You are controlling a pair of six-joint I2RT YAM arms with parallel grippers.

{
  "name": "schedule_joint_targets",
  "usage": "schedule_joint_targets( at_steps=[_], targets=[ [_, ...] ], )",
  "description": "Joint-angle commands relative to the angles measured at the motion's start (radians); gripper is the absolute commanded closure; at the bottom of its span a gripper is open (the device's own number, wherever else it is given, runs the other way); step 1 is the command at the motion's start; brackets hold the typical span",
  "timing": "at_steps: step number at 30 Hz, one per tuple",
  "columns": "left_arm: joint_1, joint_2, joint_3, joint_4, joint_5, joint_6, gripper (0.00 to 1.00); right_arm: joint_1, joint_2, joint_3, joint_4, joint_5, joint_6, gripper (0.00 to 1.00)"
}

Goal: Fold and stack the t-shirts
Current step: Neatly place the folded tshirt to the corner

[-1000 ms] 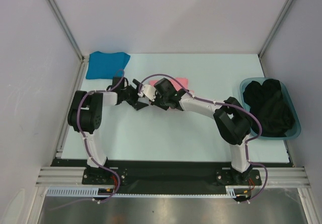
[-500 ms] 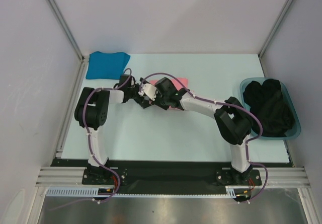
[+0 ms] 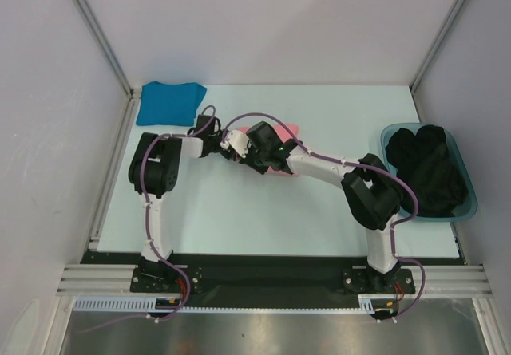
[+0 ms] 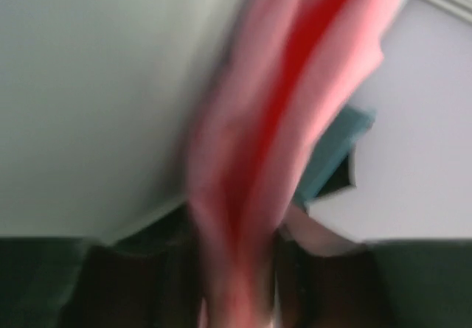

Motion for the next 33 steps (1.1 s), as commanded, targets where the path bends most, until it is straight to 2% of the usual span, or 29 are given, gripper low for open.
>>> schedule_joint_targets(
  at_steps=[1,2,3,6,8,11,12,15,21,25,27,33],
  targets=[
    [-0.007,0.042,0.080,-0.071,-0.075,0.126,0.74,-0.002,-0.066,0.022,0.012,-0.032,0.063,0.88],
    [-0.007,0.045,0.090,-0.069,-0.073,0.159,0.80,-0.008,-0.072,0.021,0.011,-0.031,0.083,0.78],
    [-0.007,0.050,0.100,-0.068,-0.073,0.181,0.98,-0.014,-0.086,0.018,0.008,-0.029,0.105,0.69],
    [-0.011,0.056,0.171,-0.149,-0.087,0.286,1.00,-0.037,-0.124,0.001,-0.024,-0.008,0.230,0.41],
    [-0.016,0.052,0.246,-0.253,-0.131,0.363,1.00,-0.056,-0.187,-0.019,-0.058,0.015,0.339,0.32],
    [-0.024,0.039,0.345,-0.393,-0.194,0.570,1.00,-0.105,-0.296,-0.048,-0.199,0.037,0.442,0.20],
    [-0.024,0.035,0.366,-0.411,-0.204,0.606,1.00,-0.112,-0.322,-0.062,-0.277,0.058,0.476,0.19],
    [-0.024,0.033,0.478,-0.575,-0.309,0.735,1.00,-0.112,-0.458,-0.181,-0.350,0.051,0.539,0.19],
    [-0.021,0.088,0.747,-0.750,-0.481,0.926,0.99,-0.112,-0.759,-0.494,-0.278,-0.020,0.662,0.20],
    [-0.013,0.130,0.875,-0.764,-0.555,1.005,1.00,-0.102,-0.861,-0.606,-0.233,-0.042,0.714,0.21],
    [-0.001,0.157,0.889,-0.735,-0.567,1.037,1.00,-0.099,-0.894,-0.628,-0.223,-0.040,0.722,0.22],
    [0.044,0.248,1.073,-0.734,-0.584,1.089,1.00,-0.111,-0.890,-0.673,-0.218,-0.014,0.679,0.22]
  ],
)
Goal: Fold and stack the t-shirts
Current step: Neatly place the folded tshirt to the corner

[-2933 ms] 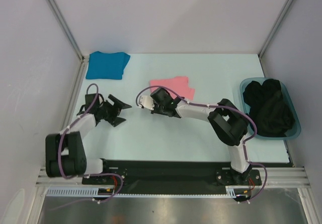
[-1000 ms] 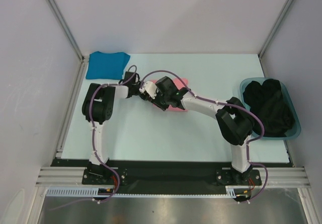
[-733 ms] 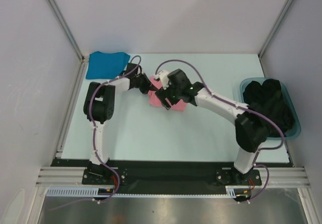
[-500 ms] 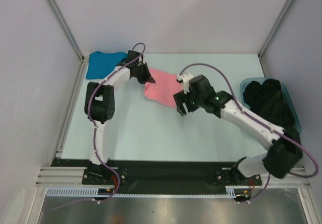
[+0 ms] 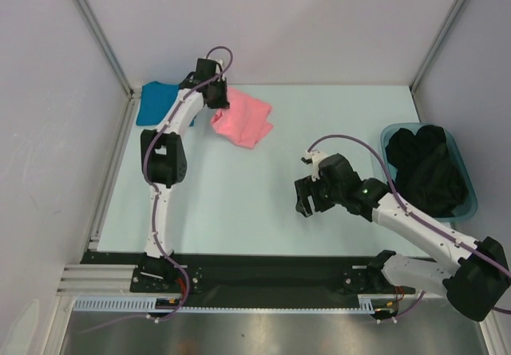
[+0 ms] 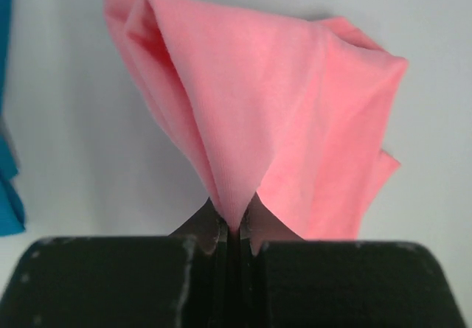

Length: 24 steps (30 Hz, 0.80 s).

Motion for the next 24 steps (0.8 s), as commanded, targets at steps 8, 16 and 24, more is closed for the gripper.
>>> schedule_joint_targets(
  at_steps=[8,16,24],
  targets=[
    [0.100,-0.005,0.200,0.015,-0.123,0.180,1.00,-0.072,0.166,0.035,0.087,-0.048,-0.002,0.23],
    [0.143,-0.010,0.223,0.090,-0.109,0.278,1.00,-0.097,0.295,0.124,0.072,-0.061,-0.008,0.24],
    [0.174,-0.039,0.231,0.122,-0.110,0.278,1.00,-0.103,0.376,0.201,0.041,-0.074,-0.017,0.25]
  ],
)
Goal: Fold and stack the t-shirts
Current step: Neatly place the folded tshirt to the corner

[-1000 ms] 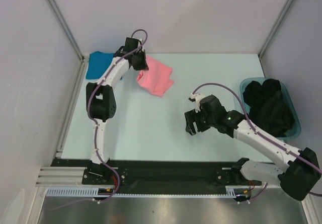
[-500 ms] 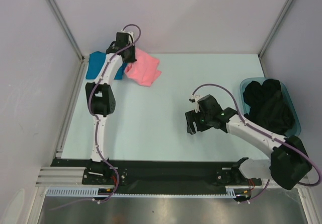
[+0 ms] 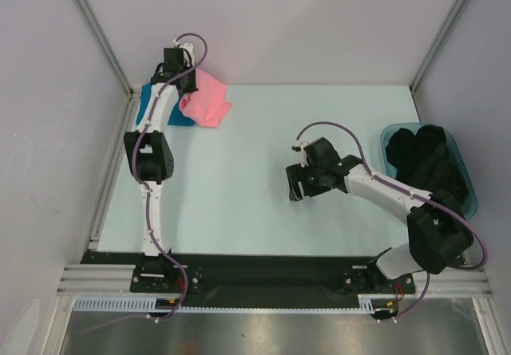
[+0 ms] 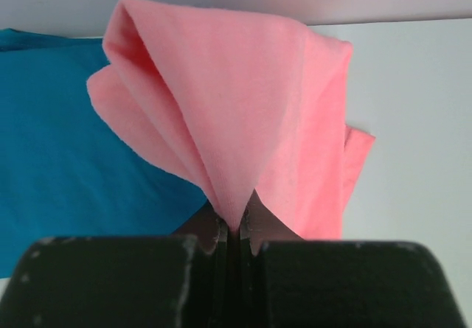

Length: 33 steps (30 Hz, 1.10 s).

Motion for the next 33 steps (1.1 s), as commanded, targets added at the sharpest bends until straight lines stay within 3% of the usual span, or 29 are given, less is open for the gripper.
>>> schedule_joint_targets(
  at_steps=[1,10,24,33],
  targets=[
    [0.008,-0.109,0.063,0.068,-0.007,0.032,1.00,-0.006,0.028,0.066,-0.010,-0.018,-0.017,0.25],
    [0.015,-0.198,-0.004,0.052,-0.046,0.063,1.00,-0.012,0.057,0.103,-0.011,-0.030,-0.036,0.25],
    [0.081,-0.144,0.000,0.055,-0.027,0.058,1.00,-0.020,0.114,0.155,-0.032,-0.036,-0.046,0.26],
    [0.172,-0.013,0.043,0.092,0.168,0.038,1.00,-0.023,0.198,0.252,-0.095,-0.038,-0.057,0.26]
  ],
)
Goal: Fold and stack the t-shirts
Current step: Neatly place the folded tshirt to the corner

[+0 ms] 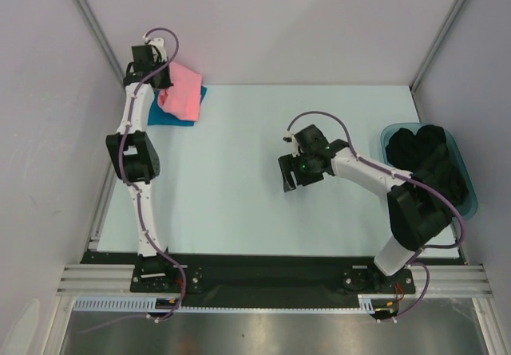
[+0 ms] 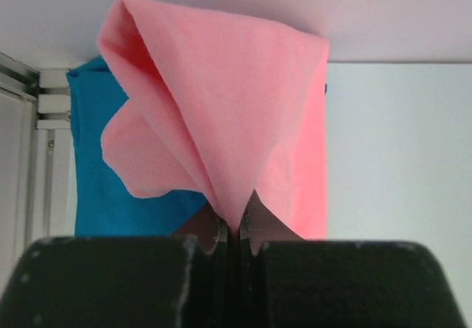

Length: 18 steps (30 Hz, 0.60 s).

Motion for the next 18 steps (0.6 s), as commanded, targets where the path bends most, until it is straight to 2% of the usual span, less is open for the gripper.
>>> schedule_joint_targets(
  at_steps=[1,8,12,15,18],
  targets=[
    [0.053,0.051,0.042,0.057,0.118,-0.008,1.00,-0.004,0.050,0.083,-0.035,-0.016,-0.016,0.26],
    [0.116,0.136,0.059,0.100,0.198,-0.010,0.99,-0.002,0.195,0.215,-0.063,-0.057,-0.012,0.27],
    [0.136,0.157,0.065,0.158,0.169,0.003,0.99,0.001,0.266,0.277,-0.084,-0.072,-0.012,0.27],
    [0.157,0.180,0.068,0.189,0.172,-0.006,0.92,0.004,0.321,0.337,-0.109,-0.080,-0.013,0.27],
    [0.187,0.201,0.072,0.233,0.160,-0.014,0.69,0.007,0.372,0.383,-0.115,-0.098,-0.006,0.27]
  ],
)
